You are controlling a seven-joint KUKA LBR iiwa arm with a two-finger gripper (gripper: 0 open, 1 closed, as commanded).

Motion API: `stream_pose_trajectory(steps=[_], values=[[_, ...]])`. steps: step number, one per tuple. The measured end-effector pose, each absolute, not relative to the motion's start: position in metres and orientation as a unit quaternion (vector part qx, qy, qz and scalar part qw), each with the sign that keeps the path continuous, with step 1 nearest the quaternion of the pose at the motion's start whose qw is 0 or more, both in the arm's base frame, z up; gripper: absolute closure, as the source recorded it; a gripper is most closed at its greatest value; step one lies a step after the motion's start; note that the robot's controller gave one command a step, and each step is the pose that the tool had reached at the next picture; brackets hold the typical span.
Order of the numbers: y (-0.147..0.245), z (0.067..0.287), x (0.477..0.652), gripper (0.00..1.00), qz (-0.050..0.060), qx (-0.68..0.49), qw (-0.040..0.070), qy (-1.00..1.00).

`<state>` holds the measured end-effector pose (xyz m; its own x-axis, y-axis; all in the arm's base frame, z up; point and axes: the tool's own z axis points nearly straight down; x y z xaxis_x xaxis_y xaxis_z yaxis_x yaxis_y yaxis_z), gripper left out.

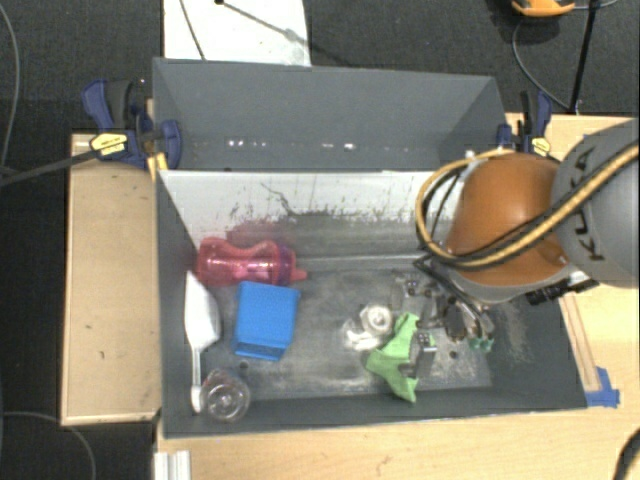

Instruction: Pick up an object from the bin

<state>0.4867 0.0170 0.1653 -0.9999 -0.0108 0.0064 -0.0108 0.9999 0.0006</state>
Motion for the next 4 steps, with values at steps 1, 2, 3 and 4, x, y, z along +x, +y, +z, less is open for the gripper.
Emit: stream_pose_trajectory(steps=[1, 2, 3, 4], values=[[0.017, 0.17, 0.489, 0.0, 0.0, 0.005, -0.001, -1.0], [-0.002, 0.108, 0.486, 0.0, 0.0, 0.163, -0.004, -0.987], [-0.007, 0.071, 0.485, 0.0, 0.0, 0.229, -0.005, -0.973], [-0.019, 0.123, 0.477, 0.0, 0.001, 0.24, -0.003, -0.971]])
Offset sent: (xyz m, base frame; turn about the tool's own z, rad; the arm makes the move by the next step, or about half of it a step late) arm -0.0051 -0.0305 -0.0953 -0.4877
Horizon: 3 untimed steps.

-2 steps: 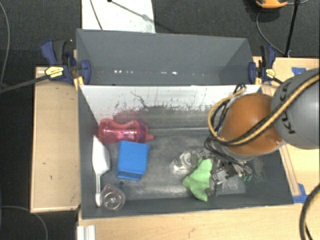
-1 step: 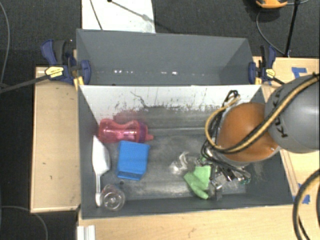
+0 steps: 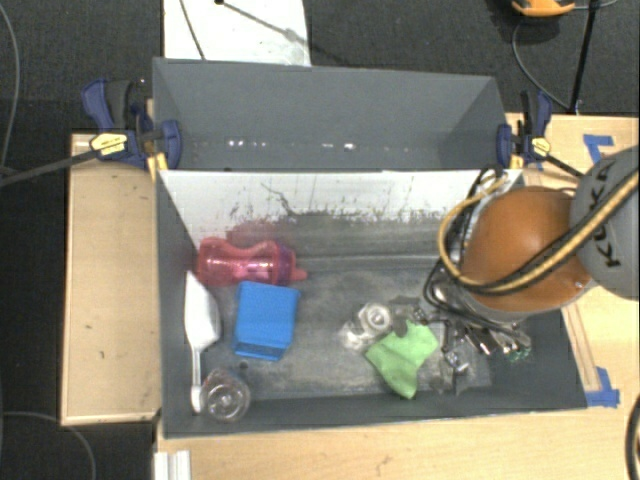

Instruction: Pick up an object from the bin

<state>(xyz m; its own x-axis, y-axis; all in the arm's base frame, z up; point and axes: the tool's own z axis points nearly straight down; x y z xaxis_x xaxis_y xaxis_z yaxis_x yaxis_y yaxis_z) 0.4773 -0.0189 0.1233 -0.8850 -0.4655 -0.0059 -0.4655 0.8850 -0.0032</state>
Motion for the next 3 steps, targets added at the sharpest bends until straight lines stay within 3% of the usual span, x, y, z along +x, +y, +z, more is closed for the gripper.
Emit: stream_pose_trajectory(steps=[1, 2, 3], values=[[-0.0064, 0.0699, 0.4865, 0.0, 0.0, -0.229, 0.008, 0.973], [-0.0109, 0.0701, 0.477, 1.0, 0.0, -0.412, 0.002, 0.911], [-0.0109, 0.0701, 0.477, 1.0, 0.0, -0.412, 0.002, 0.911]])
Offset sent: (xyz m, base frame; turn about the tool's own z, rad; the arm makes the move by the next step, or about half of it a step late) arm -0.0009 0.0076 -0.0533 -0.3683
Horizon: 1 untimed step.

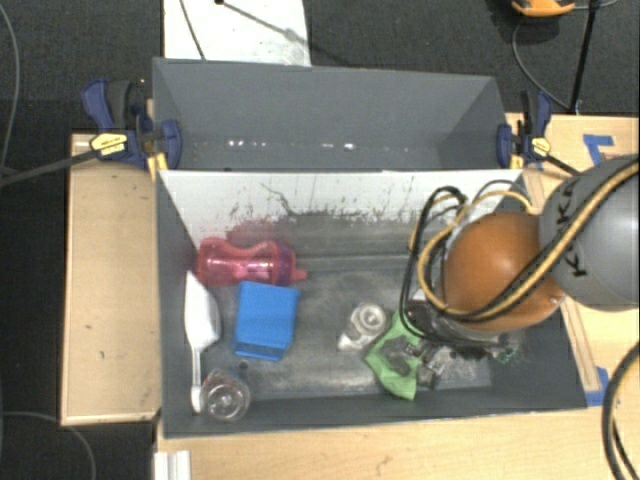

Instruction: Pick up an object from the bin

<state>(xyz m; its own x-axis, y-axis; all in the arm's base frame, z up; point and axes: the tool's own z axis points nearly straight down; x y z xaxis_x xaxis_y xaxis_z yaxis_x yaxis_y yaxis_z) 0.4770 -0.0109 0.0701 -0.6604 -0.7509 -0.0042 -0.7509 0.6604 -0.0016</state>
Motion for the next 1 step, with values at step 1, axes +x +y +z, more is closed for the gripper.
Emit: stream_pose_trajectory(steps=[1], values=[[-0.0108, 0.072, 0.4767, 1.0, 0.0, -0.412, 0.002, 0.911]])
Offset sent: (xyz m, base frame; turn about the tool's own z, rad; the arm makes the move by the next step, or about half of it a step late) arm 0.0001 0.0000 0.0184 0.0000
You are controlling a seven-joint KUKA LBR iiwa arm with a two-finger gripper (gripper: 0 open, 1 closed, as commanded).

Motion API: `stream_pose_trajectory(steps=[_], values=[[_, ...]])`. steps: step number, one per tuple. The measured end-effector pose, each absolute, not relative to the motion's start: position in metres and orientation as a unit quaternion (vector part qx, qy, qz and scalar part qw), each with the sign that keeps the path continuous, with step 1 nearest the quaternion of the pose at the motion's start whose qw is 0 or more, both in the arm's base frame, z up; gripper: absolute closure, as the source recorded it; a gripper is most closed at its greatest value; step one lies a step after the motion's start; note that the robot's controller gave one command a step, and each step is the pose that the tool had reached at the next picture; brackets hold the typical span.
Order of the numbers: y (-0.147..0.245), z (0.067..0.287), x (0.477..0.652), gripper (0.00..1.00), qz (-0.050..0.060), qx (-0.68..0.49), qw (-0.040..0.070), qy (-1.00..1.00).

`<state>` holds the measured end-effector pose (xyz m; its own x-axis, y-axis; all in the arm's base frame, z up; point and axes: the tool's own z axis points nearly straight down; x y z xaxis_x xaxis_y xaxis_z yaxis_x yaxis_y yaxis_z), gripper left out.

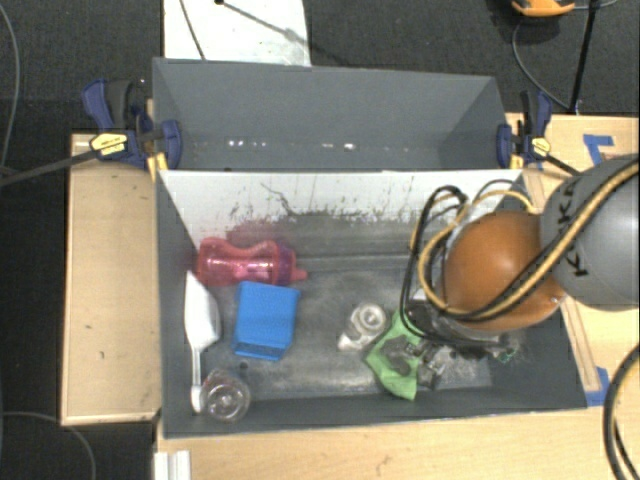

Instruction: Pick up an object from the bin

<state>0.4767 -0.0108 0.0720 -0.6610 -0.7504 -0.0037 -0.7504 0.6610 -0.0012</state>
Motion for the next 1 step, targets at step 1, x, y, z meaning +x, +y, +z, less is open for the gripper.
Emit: stream_pose_trajectory(steps=[1], values=[[-0.0106, 0.0773, 0.4768, 1.0, 0.0, -0.411, 0.002, 0.912]])
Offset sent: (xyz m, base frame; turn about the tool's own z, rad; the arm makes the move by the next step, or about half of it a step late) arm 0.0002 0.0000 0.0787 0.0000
